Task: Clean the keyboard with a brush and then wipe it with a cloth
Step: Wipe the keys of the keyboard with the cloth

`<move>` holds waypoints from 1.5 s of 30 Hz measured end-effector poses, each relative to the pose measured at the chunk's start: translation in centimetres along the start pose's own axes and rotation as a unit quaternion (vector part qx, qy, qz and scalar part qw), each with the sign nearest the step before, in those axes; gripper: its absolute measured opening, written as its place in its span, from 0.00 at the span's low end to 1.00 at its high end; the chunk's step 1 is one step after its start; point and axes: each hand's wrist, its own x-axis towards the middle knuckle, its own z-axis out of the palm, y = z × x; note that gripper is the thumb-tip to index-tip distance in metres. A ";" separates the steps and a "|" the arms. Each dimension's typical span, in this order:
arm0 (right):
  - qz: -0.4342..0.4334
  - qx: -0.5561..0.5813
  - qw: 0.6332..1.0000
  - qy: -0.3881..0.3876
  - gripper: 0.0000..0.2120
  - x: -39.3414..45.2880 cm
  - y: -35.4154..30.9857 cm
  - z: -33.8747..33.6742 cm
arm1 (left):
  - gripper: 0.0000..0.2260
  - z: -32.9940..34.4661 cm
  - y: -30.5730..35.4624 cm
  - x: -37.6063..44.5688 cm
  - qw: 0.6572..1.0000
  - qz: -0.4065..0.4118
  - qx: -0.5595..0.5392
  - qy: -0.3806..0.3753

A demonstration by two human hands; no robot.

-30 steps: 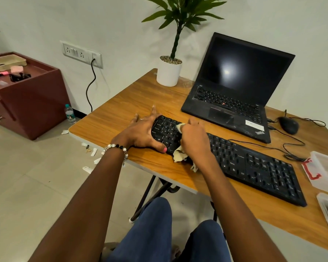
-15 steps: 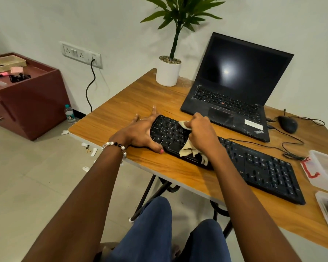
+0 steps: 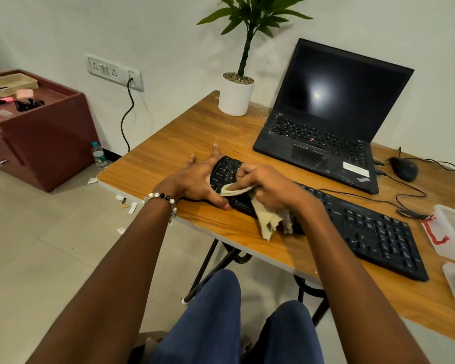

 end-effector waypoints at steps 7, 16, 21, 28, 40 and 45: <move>0.105 -0.069 0.985 0.122 0.21 2.7 -0.7 2.5 | 0.58 -0.9 1.5 -0.8 1.000 -0.023 -0.006 -0.020; -0.015 0.005 1.000 0.012 0.19 -0.3 0.2 1.0 | 0.61 -0.6 0.6 -0.3 0.999 -0.017 -0.013 -0.027; 0.165 -0.098 0.973 0.127 0.18 -0.1 2.0 1.2 | 0.59 -0.7 0.8 -0.4 0.999 -0.036 -0.021 -0.025; 0.069 -0.087 0.990 0.091 0.13 0.7 -1.1 3.1 | 0.66 -0.2 0.2 -0.1 1.000 -0.025 -0.008 -0.017; 0.190 -0.096 0.966 0.148 0.17 -0.5 1.2 2.1 | 0.59 -0.6 1.5 -0.8 0.998 -0.052 -0.041 -0.002; 0.093 -0.107 0.983 0.114 0.17 0.6 -1.8 3.1 | 0.62 -0.4 1.3 -0.7 0.999 -0.026 -0.031 0.002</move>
